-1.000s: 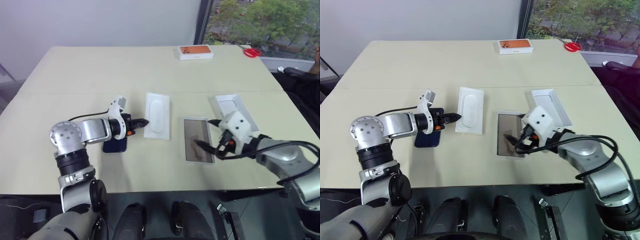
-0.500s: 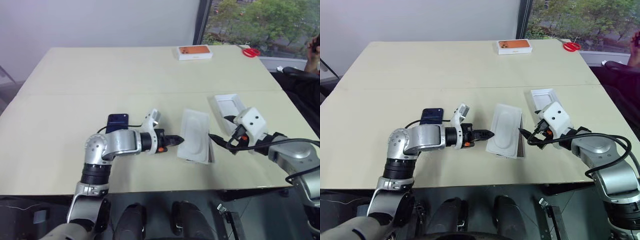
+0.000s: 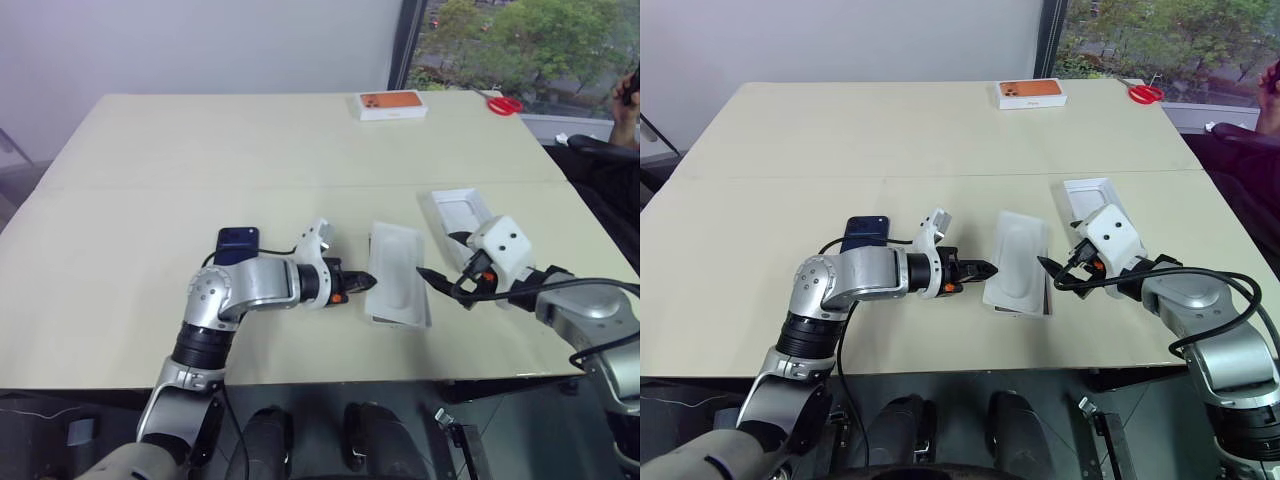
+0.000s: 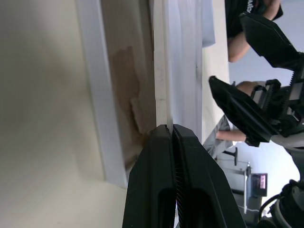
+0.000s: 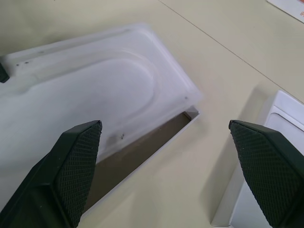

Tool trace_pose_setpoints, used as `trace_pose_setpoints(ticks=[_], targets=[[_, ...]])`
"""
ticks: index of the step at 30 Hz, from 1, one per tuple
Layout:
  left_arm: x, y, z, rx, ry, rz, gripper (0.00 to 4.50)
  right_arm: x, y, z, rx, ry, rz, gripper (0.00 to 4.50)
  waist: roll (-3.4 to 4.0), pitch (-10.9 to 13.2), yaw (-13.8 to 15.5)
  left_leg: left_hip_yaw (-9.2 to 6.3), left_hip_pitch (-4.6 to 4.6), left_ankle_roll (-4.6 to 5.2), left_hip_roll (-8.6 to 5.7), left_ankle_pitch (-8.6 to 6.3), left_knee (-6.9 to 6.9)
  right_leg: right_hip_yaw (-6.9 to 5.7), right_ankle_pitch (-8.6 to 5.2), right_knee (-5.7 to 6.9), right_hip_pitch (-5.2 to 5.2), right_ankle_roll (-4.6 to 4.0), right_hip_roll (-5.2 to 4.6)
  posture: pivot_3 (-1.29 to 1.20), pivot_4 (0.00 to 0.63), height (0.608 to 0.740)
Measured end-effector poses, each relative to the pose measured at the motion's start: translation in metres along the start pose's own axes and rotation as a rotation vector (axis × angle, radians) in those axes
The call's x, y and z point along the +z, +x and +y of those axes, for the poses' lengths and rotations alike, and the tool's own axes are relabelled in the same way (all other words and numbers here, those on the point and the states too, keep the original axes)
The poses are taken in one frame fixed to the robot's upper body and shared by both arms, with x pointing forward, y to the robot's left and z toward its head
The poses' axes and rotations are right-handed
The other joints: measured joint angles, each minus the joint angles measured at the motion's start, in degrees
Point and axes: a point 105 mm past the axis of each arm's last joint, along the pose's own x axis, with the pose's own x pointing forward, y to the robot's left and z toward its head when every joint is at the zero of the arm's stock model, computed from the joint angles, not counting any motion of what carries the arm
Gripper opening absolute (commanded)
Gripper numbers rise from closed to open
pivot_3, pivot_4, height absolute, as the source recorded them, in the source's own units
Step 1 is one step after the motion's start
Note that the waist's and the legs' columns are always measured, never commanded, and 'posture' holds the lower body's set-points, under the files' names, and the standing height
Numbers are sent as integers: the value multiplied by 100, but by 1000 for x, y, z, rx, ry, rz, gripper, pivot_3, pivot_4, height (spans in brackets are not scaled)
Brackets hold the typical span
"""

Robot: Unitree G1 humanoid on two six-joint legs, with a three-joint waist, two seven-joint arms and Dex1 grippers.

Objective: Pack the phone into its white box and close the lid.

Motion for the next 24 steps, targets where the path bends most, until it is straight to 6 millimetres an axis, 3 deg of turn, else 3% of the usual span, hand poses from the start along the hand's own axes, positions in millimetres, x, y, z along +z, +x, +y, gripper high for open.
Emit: trace_pose_setpoints(ticks=[7, 11, 16, 24], targets=[[0, 3, 0, 1, -7, 10, 68, 0, 0, 0, -1, 0, 0, 4500, 0, 0, -1, -1, 0, 0, 0, 0, 0, 0, 0, 0, 0, 0, 1, 0, 150, 740], [-2, 5, 0, 1, -6, 20, 1841, -2, -3, -2, -7, 8, 7, 4500, 0, 0, 0, -1, 0, 0, 0, 0, 0, 0, 0, -1, 1, 1, 0, 0, 150, 740], [-2, 4, -1, -12, -7, 20, 4478, -7, -5, 0, 8, 23, 24, 4500, 0, 0, 0, -1, 0, 0, 0, 0, 0, 0, -1, -1, 1, 0, 0, 0, 150, 740], [1, -5, 3, -25, 32, 17, 4478, -6, -5, 2, 16, 25, 23, 4500, 0, 0, -8, -1, 1, 0, 1, 0, 0, 0, -2, -1, 1, -1, 4, 0, 150, 740]])
